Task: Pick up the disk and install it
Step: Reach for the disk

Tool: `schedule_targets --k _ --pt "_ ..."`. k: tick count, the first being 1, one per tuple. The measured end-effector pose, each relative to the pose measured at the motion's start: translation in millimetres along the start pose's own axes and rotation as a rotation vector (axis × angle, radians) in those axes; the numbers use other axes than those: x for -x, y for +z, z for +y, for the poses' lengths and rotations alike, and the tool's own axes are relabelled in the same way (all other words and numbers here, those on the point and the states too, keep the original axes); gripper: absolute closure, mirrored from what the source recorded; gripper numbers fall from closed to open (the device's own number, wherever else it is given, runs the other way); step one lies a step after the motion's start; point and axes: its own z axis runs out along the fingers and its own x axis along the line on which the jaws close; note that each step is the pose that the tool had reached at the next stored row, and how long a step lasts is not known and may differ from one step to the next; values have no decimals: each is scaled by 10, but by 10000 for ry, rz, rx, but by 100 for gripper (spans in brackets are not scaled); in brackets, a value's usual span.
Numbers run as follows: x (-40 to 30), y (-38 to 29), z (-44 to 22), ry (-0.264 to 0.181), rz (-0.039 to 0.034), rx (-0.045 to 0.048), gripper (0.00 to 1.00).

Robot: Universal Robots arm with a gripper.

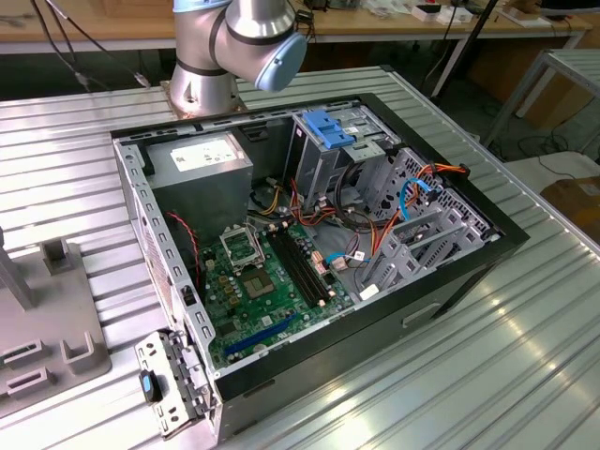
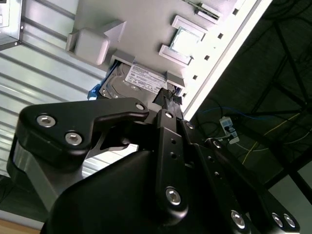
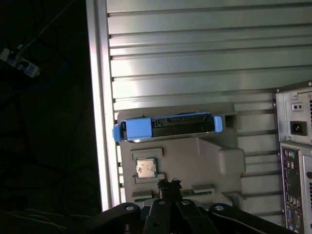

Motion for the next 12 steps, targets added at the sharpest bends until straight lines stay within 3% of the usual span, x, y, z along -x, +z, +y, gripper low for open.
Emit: schedule_targets --k 12 --pt "-18 -1 -2 -1 0 0 89"
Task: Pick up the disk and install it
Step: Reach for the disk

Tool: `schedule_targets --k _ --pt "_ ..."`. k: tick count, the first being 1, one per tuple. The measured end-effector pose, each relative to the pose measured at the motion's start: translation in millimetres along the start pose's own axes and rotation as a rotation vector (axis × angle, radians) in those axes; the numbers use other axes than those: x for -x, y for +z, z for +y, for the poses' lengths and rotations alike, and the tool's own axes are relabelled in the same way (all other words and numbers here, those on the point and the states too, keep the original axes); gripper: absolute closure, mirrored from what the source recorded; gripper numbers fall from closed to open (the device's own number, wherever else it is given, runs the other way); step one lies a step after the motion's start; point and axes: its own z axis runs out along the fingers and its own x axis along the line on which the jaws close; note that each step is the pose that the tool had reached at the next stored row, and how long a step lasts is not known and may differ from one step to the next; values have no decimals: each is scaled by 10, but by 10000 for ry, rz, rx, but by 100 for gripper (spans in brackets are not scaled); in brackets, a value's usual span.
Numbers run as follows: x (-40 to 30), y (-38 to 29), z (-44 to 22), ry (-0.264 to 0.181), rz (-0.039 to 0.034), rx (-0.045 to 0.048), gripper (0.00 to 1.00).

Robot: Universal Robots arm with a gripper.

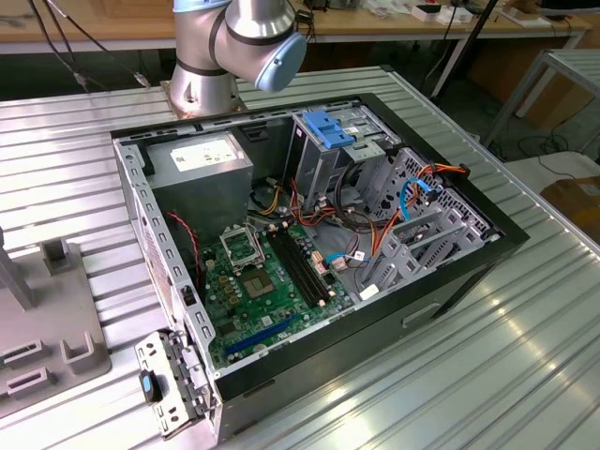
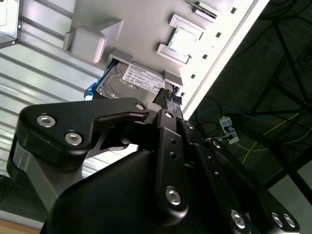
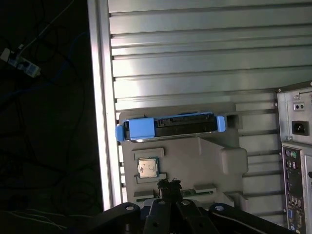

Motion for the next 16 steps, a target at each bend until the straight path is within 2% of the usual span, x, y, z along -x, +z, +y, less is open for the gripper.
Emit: schedule_targets --k 3,7,9,10,11,12,14,16 --pt "-2 0 0 0 0 0 89" --pt "-43 0 -3 1 0 0 89" --pt "-54 2 30 0 1 0 89" --pt "-60 3 113 0 1 0 89" --pt "-65 5 166 2 0 0 89" --pt "-80 15 283 0 0 0 89" --pt "-105 21 339 1 -2 -1 89" --pt "-160 27 385 1 1 -2 89"
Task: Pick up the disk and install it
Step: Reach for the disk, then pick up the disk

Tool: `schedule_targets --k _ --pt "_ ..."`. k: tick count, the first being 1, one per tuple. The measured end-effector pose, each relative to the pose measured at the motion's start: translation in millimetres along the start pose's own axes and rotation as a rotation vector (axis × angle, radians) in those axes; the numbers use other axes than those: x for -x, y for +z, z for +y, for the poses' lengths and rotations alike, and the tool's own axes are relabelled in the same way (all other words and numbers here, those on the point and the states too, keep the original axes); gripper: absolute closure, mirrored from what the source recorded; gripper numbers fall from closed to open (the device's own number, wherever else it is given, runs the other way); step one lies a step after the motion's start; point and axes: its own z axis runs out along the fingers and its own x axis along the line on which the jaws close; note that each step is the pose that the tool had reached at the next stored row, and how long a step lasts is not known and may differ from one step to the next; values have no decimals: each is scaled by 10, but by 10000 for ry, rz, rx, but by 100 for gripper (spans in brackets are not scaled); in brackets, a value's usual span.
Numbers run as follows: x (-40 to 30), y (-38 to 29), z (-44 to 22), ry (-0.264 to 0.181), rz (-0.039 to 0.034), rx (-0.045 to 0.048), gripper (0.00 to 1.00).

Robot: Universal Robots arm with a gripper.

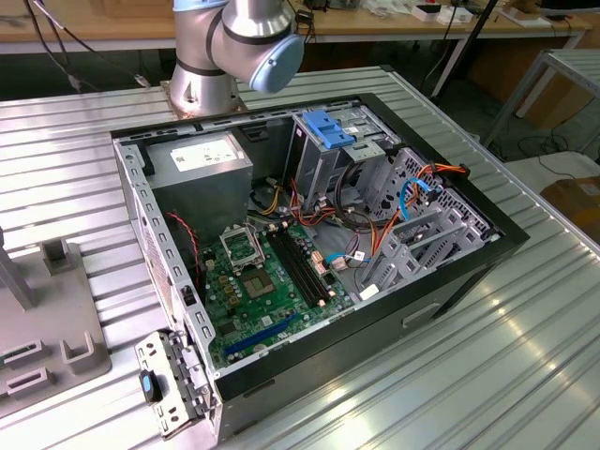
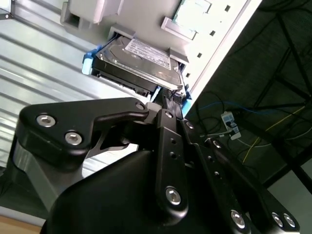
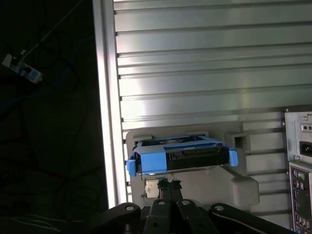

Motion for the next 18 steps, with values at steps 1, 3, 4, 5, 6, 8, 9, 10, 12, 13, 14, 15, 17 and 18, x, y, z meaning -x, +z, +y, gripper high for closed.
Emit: schedule_targets --k 1,3,4,5,6,8,9,10,12,13,14,15,17,18 --pt "-22 9 19 -1 -3 -3 89" --pt "-37 22 66 -1 -3 -11 89" --pt "-37 22 66 -1 -2 -11 89" --pt "-37 22 67 -2 -2 -11 89" --pt "-38 22 71 -1 -2 -11 89" --pt "-38 22 74 -1 -2 -11 89" --pt "-38 22 74 -1 -3 -11 89" --pt "-38 22 74 -1 -2 -11 89" --pt "-38 22 74 -1 -2 -11 89" --pt "-38 22 75 -1 -2 -11 89" --pt "-38 22 75 -1 -2 -11 89" --pt "-38 22 75 -1 -2 -11 89" --pt "-38 22 75 -1 -2 -11 89" --pt "-38 22 75 -2 -2 -11 89"
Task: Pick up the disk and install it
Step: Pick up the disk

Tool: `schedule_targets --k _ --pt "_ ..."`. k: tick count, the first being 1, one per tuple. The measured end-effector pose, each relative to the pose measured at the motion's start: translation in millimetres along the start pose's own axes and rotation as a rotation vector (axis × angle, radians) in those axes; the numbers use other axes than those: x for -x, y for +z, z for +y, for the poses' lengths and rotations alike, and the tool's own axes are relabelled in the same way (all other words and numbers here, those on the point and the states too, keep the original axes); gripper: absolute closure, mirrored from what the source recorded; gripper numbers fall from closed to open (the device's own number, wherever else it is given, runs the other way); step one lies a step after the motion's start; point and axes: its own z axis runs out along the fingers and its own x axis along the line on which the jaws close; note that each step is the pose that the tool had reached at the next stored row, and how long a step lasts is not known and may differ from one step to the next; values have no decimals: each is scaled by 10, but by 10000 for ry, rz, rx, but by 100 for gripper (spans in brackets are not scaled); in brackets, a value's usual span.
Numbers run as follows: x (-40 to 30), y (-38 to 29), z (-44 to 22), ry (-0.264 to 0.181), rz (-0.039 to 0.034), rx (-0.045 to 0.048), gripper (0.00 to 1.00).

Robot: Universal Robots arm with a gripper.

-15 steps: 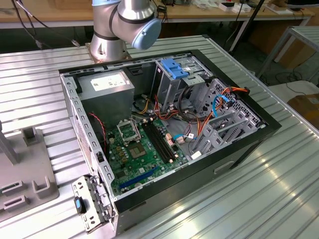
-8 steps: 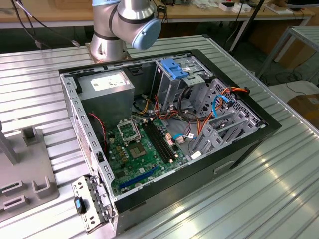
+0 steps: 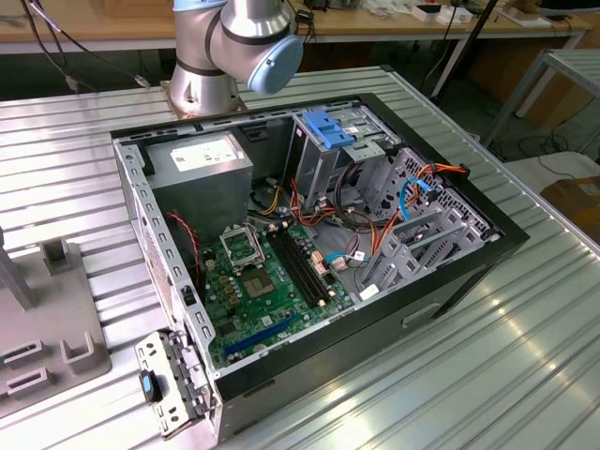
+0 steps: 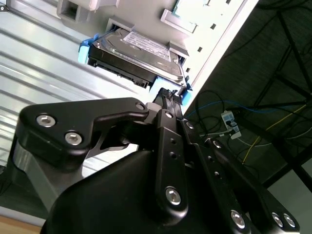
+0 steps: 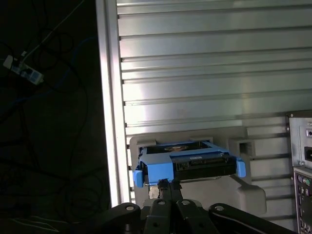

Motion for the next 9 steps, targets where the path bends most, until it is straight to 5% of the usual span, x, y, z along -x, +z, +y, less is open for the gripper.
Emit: schedule_targets --k 3,9 --pt "0 0 0 -321 -4 9 89" --pt "0 2 0 -2072 -29 56 89"
